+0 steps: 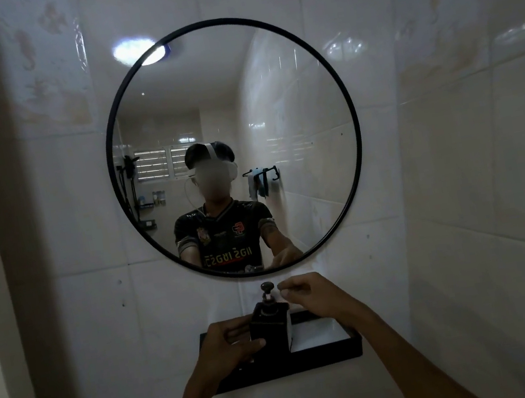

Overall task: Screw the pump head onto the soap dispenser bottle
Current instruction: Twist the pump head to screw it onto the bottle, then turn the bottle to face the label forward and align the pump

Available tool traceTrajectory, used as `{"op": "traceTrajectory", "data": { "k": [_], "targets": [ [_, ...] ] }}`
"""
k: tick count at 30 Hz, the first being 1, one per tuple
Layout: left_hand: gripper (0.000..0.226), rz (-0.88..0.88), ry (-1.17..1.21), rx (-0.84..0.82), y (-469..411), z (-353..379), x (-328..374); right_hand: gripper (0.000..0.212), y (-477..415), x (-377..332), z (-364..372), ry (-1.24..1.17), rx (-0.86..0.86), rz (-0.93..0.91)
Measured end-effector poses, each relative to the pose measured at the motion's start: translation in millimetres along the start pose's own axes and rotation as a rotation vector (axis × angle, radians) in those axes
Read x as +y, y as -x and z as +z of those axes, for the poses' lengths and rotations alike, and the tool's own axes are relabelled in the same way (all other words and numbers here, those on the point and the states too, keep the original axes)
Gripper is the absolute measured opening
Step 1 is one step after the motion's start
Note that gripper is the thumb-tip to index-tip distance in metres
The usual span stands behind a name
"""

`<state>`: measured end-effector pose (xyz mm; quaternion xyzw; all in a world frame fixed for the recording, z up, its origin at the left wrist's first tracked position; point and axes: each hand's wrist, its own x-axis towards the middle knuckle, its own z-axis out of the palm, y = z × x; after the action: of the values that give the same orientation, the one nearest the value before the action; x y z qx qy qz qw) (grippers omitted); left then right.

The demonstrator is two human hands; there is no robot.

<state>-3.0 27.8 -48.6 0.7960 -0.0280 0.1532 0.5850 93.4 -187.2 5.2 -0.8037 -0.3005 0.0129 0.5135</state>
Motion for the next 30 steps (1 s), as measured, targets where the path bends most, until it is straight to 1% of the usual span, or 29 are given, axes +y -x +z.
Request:
{"op": "traceTrajectory", "data": {
  "k": [2, 4, 8, 11, 14, 18, 24, 30],
  "targets": [
    [0.042, -0.001, 0.007, 0.041, 1, 1, -1, 0.026, 5, 5, 1, -0.064, -0.015, 0.036],
    [0.036, -0.007, 0.012, 0.082, 0, 3, -1, 0.023, 9, 8, 2, -0.116, -0.008, 0.054],
    [0.031, -0.042, 0.043, 0.109, 0, 9, 1, 0.024, 9, 15, 0, -0.047, 0.033, 0.052],
    [0.031, -0.055, 0.037, 0.09, 1, 10, 4, 0.025, 10, 19, 3, -0.082, 0.024, 0.057],
    [0.034, -0.108, 0.094, 0.025, 2, 10, 7, 0.026, 12, 23, 2, -0.12, 0.03, 0.055],
    [0.023, -0.067, 0.102, 0.005, 3, 11, 12, 0.03, 15, 29, 0, -0.166, 0.045, 0.044],
    [0.052, -0.018, 0.014, -0.057, 4, 12, 10, 0.025, 18, 34, 0, -0.273, 0.023, 0.042],
    [0.061, -0.008, -0.016, -0.062, -1, 8, 4, 0.019, 21, 32, -2, -0.31, 0.026, 0.062]
  ]
}}
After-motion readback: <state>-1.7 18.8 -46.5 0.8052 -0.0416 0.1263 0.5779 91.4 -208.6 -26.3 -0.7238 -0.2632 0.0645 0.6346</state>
